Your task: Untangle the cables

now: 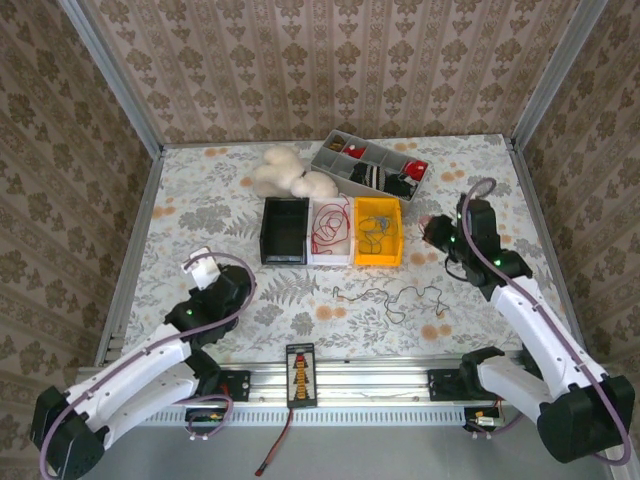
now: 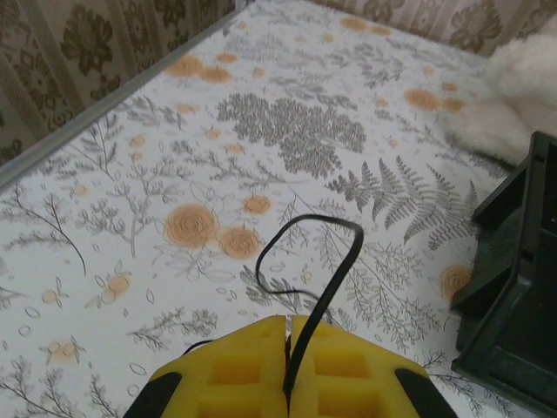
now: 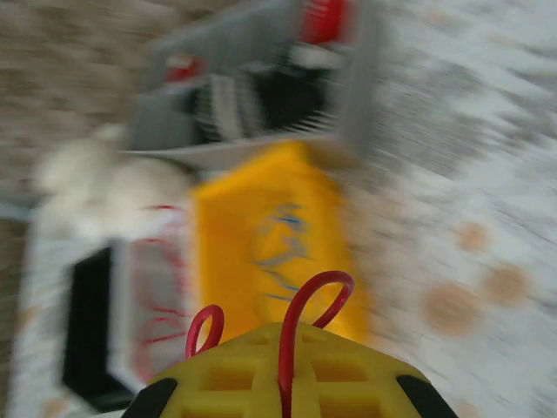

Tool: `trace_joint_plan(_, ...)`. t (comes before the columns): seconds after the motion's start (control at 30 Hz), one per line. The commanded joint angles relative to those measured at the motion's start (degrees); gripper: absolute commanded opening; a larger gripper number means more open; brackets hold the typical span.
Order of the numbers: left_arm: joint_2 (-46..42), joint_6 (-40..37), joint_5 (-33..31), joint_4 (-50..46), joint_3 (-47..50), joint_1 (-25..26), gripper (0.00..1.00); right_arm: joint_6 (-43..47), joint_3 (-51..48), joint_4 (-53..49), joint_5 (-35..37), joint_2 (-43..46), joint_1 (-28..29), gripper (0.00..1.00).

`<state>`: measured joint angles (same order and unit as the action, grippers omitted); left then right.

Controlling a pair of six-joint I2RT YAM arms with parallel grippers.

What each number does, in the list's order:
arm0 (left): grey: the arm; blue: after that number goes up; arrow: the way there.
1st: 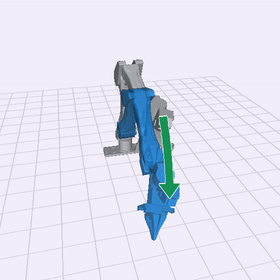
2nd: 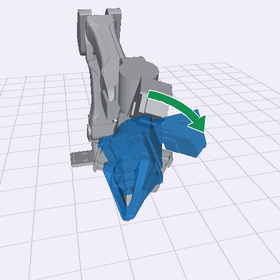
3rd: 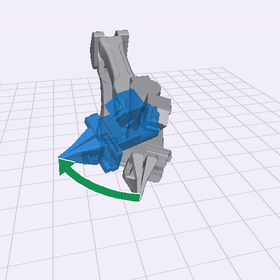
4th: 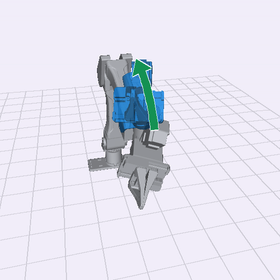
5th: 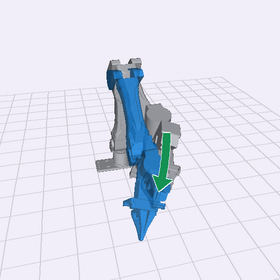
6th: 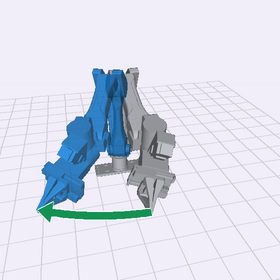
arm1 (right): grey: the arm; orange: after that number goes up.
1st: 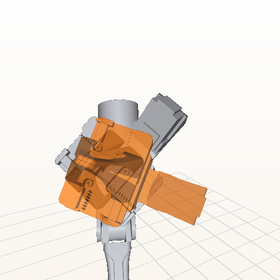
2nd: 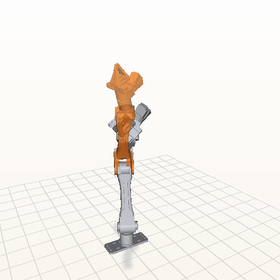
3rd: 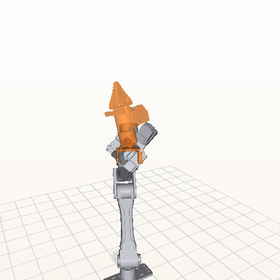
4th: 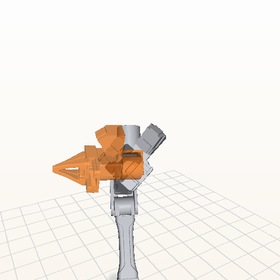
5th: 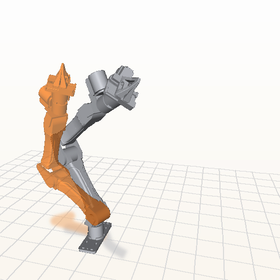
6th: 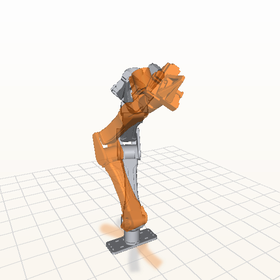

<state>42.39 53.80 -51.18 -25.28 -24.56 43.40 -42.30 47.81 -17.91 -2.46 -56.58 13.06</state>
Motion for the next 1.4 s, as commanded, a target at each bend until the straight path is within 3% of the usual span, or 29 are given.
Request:
trace_joint_plan(0.0, 2.7, 8.6, 2.5, 1.3, -1.3, -0.2, 0.00, 2.0, 4.4, 11.1, -12.3, -5.1, 3.4, 0.04)
trace_joint_plan(0.13, 6.7, 13.0, 4.5, 3.3, -1.3, -0.2, 0.00, -4.0, 9.0, 24.2, -26.9, -15.8, 9.7, 0.04)
trace_joint_plan(0.33, 10.1, 9.8, 5.3, 2.4, -3.9, -0.2, 0.00, -13.9, 17.4, 39.9, -39.8, -33.4, 17.2, 0.05)
trace_joint_plan(0.9, 13.8, 8.3, 6.5, 3.6, -4.6, -0.2, 0.00, -24.6, 25.2, 48.0, -44.2, -56.6, 16.7, 0.04)
trace_joint_plan(1.13, 15.6, 7.6, 6.6, 3.6, -5.5, -0.2, 0.00, -23.7, 23.6, 43.1, -42.0, -58.2, 15.6, 0.05)
trace_joint_plan(1.37, 15.4, 8.2, 6.9, 3.6, -5.3, -0.1, 0.00, -7.8, 27.9, 15.0, -30.4, -54.6, 15.2, 0.06)
